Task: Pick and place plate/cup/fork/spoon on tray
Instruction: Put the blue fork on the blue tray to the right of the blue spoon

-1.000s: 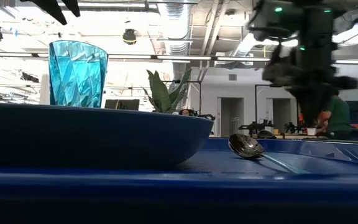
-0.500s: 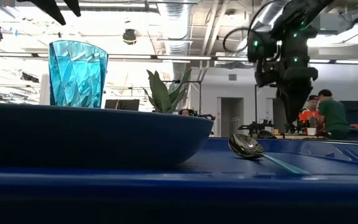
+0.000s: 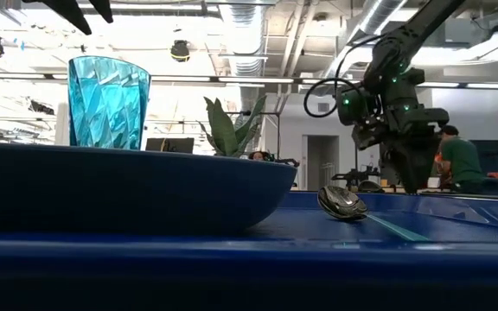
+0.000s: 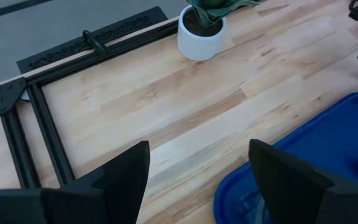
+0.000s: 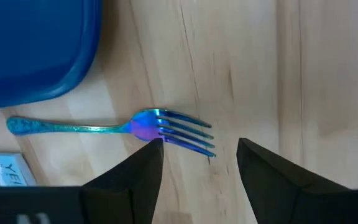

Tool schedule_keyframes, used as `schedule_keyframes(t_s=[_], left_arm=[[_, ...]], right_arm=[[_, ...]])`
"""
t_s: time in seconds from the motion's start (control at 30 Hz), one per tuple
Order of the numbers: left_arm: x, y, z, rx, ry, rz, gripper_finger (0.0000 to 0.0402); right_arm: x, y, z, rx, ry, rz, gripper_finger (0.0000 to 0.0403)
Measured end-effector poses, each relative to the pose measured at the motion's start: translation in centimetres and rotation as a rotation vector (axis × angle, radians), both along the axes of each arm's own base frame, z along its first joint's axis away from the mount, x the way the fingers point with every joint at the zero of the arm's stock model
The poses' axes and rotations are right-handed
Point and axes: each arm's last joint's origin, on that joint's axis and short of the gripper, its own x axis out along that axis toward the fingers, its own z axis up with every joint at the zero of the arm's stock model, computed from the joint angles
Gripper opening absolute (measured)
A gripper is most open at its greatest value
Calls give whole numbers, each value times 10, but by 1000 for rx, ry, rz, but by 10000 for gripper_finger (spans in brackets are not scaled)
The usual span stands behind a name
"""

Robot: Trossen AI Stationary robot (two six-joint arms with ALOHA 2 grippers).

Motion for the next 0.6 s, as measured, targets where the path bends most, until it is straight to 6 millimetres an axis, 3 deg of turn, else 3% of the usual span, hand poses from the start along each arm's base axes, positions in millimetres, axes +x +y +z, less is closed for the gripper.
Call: schedule_keyframes(t_s=[0.6], left_arm=[[0, 0, 0, 1, 2, 0, 261]], right_arm=[[6, -2, -4, -8, -61, 38, 193]])
